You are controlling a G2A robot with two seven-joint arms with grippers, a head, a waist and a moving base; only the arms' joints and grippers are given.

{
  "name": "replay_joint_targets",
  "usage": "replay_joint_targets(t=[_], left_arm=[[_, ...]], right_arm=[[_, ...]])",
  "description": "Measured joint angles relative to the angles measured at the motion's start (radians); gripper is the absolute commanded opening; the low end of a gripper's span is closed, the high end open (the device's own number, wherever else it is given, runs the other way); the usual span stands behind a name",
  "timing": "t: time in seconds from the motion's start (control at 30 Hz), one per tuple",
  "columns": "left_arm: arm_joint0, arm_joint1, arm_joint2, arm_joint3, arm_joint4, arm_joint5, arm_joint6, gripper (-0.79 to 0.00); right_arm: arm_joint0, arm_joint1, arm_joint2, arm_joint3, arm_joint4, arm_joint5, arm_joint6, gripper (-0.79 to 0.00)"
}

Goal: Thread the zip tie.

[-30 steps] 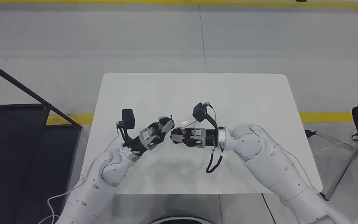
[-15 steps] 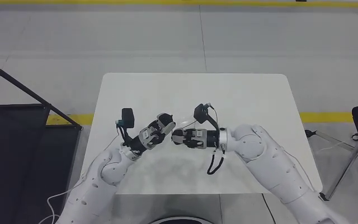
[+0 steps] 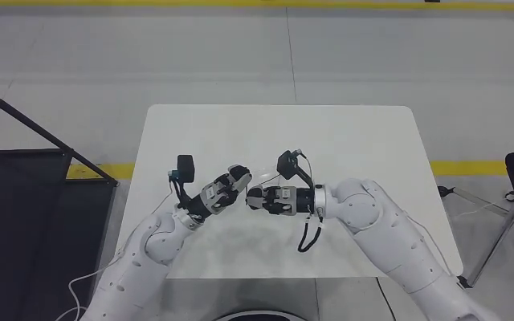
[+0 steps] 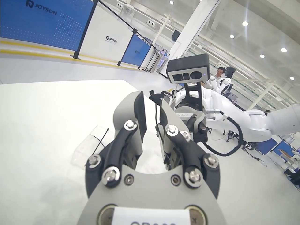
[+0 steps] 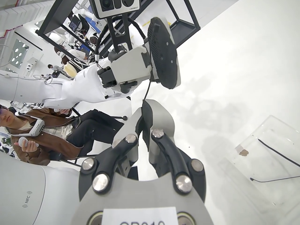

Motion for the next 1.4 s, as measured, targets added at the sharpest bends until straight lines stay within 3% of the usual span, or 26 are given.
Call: replay_joint_targets(t=[0.23,0.4,0.57,0.83,1.4], left_arm=[[0.001,-0.003,-0.003,0.000,-0.003,-0.004,-0.006,-0.622],[0.002,-0.005,-0.006,0.000,-0.003,-0.006,-0.011,-0.745],[0.003,-0.006,-0.008,0.000,0.000,-0.004,-0.010,-0.680],[0.001,-0.010,-0.007,0.004,0.003,-0.003,-0.016,-0.733],[0.004,-0.016,-0.016,0.007,0.004,-0.008,-0.015,-0.708]], right_arm=[[0.002,-0.003,0.002,0.004,0.002,-0.001,0.012,-0.785],[0.003,-0.005,0.002,0.006,0.005,0.003,0.019,-0.785],[0.005,-0.007,0.004,0.013,0.009,0.003,0.022,-0.785],[0.002,-0.010,0.009,0.014,0.010,0.001,0.023,-0.785],[-0.003,-0.014,0.016,0.012,0.007,0.006,0.036,-0.785]])
